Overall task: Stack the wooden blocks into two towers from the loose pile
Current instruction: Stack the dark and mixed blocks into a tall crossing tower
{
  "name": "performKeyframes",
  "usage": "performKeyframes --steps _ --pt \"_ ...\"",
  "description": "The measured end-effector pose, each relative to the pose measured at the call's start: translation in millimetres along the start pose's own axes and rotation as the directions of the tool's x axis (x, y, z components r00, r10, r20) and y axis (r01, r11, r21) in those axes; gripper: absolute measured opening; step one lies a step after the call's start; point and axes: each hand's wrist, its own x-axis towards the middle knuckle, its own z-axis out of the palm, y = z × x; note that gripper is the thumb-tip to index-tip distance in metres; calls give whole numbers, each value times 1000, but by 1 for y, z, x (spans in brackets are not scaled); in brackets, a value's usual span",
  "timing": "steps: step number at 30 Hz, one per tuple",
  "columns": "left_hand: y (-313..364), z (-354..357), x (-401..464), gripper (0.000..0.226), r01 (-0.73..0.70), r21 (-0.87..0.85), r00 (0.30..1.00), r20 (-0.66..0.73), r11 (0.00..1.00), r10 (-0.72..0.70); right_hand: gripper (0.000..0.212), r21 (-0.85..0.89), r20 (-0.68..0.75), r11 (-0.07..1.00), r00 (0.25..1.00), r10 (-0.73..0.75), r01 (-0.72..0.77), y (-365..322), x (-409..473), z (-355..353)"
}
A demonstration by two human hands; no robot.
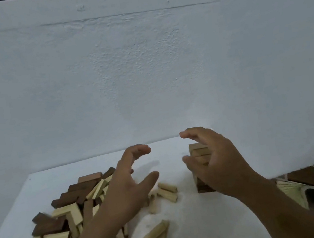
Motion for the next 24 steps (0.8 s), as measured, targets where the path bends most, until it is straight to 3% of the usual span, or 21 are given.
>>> performKeyframes --steps 4,10,13,16,21,24 --pt "-18 -40 -21 36 101 5 993 -68 995 -101 39 -14 110 998 992 -64 66 -23 3 50" --pt "-68 -88 -41 30 153 251 985 -111 956 -129 30 -46 328 998 944 -33 51 -26 11 121" --pt "-86 -102 -45 16 166 409 986 -86 897 -143 32 -91 423 991 905 -48 95 -23 20 150" --pt "-99 -107 -50 20 191 443 978 -12 876 -207 30 -150 526 975 848 -64 167 -20 28 170" --pt "-110 -93 -54 31 195 435 974 21 879 -227 17 -351 523 929 847 92 115 -21 42 163" --pt "-110 -88 -49 20 148 353 987 6 924 -160 17 -312 481 946 873 83 82 -24 50 165"
